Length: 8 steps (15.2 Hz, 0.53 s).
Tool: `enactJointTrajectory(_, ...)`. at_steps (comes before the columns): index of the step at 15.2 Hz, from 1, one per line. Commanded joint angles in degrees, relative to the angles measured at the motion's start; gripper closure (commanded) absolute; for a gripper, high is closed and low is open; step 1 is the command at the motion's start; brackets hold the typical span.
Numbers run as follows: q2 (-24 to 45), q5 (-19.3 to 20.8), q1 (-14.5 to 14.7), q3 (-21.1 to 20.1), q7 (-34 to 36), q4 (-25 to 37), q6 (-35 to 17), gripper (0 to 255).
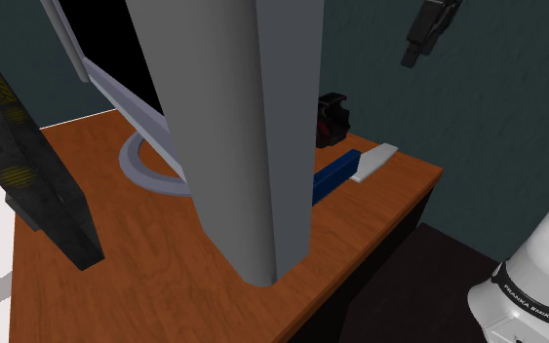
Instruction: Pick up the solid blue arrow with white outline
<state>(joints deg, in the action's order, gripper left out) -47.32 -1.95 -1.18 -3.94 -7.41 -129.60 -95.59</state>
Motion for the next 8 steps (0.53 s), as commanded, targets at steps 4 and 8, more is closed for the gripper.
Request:
enactJointTrajectory(4,5.9,-0.1,2.1,-2.2,-1.9,2.0,-0.3,0)
enactJointTrajectory(8,13.6,0.1,4.6,-5.4,-4.2,4.6,-0.4,0)
